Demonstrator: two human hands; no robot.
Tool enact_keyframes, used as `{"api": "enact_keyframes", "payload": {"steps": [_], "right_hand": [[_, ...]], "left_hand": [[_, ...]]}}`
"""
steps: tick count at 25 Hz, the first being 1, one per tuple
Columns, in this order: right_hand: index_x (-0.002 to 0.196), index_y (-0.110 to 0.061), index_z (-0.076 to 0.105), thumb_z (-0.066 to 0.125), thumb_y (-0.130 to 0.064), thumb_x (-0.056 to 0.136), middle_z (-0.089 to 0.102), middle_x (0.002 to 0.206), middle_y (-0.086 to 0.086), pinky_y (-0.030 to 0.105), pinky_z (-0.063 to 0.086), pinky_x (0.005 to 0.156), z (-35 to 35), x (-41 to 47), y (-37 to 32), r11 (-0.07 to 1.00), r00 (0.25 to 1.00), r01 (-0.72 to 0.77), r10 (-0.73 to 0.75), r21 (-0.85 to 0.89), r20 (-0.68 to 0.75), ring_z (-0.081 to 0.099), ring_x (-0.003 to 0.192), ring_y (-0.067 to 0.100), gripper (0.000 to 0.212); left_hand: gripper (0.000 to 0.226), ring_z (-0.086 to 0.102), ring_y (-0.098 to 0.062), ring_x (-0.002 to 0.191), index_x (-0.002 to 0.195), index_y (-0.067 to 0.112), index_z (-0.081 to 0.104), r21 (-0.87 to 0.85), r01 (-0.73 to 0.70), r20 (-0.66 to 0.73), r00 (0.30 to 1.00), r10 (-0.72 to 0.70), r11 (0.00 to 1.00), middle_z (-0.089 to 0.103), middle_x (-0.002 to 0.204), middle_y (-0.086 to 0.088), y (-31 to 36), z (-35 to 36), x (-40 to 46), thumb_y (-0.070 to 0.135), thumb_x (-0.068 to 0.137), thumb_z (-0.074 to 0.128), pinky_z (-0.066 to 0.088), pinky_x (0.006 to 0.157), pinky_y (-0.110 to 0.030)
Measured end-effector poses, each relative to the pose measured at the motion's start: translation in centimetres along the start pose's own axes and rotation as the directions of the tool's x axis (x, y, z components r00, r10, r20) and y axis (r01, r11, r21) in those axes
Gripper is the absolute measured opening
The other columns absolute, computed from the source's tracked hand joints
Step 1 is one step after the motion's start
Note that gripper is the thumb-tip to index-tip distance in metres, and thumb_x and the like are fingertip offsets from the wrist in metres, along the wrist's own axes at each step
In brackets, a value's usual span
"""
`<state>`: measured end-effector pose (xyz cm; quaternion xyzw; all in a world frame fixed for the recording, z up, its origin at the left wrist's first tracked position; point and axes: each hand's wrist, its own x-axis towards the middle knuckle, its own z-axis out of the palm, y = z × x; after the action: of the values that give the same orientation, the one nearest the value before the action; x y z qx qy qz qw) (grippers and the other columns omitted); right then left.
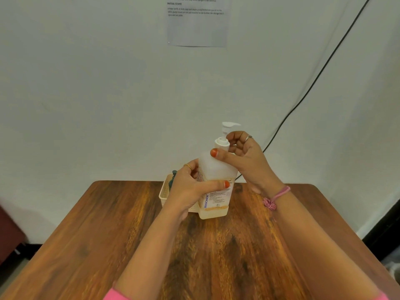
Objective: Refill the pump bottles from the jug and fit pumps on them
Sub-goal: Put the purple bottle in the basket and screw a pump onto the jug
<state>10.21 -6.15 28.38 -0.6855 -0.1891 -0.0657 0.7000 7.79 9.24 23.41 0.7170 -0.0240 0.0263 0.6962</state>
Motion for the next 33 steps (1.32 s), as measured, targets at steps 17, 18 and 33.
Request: {"api": "enact_keyframes", "payload": {"steps": [17,18,33], "right_hand": [[0.1,-0.017,0.063,0.083,-0.024,0.066,0.069,0.108,0.01,0.049,0.049,0.095,-0.6,0.0,0.4,1.0,0.999,-0.016,0.014,0.024,0.049,0.063,0.105,0.029,0.04],[0.095,-0.018,0.061,0.085,-0.027,0.062,0.068,0.103,0.011,0.051,0.05,0.093,-0.4,0.0,0.6,1.0,1.0,-0.03,0.029,0.009,0.011,0.063,0.1,0.029,0.042],[0.126,-0.009,0.052,0.07,-0.021,0.078,0.062,0.123,0.007,0.035,0.056,0.082,0.2,0.0,1.0,0.973,0.968,-0.198,0.176,0.116,0.176,0.065,0.101,0.02,0.053]], "left_hand": [[0.076,0.068,-0.011,0.095,0.114,0.026,0.062,0.029,0.002,0.014,1.0,-0.002,1.0,0.071,0.105,0.004,-0.3,0.1,0.1,0.03,0.045,0.095,0.059,0.081,-0.037],[0.081,0.068,-0.011,0.096,0.115,0.026,0.061,0.032,0.003,0.011,1.0,-0.004,0.999,0.07,0.106,0.004,-0.3,0.1,0.1,0.034,0.042,0.095,0.059,0.082,-0.038],[0.083,0.067,-0.009,0.097,0.12,0.026,0.059,0.033,0.023,-0.009,1.0,-0.023,0.999,0.069,0.109,0.004,-0.7,-0.3,0.3,0.03,0.045,0.095,0.06,0.08,-0.035]]}}
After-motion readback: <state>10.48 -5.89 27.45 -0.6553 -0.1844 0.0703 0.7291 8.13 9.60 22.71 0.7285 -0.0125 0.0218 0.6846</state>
